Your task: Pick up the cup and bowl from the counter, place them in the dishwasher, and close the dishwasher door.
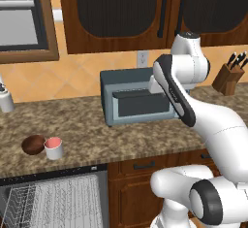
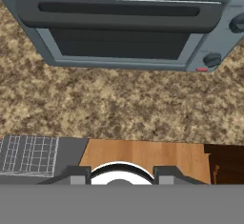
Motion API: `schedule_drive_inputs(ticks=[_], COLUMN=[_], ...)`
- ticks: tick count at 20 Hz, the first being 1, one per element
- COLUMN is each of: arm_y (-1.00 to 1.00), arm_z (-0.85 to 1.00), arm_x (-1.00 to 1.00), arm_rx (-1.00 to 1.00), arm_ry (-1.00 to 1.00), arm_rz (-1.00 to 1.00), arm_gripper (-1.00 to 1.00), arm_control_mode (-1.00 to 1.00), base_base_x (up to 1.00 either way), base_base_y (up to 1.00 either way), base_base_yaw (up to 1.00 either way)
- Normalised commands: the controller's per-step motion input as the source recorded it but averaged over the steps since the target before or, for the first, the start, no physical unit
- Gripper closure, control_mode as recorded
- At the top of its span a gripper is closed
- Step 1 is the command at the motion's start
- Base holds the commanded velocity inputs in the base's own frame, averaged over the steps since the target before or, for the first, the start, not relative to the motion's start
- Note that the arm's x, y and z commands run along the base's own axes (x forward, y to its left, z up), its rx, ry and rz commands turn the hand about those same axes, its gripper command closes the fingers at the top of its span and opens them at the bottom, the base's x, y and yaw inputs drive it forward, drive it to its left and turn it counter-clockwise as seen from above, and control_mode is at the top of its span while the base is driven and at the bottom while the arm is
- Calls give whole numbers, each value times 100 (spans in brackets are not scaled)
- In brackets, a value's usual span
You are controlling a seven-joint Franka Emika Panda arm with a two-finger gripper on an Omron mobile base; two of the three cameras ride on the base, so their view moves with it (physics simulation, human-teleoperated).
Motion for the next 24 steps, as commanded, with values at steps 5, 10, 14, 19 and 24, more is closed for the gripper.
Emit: schedule_drive_inputs(ticks=[5, 10, 14, 19, 24], arm_y=[0, 0, 0, 0, 0], arm_z=[0, 0, 0, 0, 0], arm_x=[0, 0, 0, 0, 0], arm_rx=[0, 0, 0, 0, 0], arm_ry=[0, 0, 0, 0, 0], arm_rz=[0, 0, 0, 0, 0], arm_gripper=[-100, -100, -100, -100, -100], arm_control_mode=[100, 100, 100, 100, 100], base_base_x=[-1, -9, -7, -10, -26], base_base_y=[0, 1, 0, 0, 0], base_base_yaw=[0, 6, 33, 43, 50])
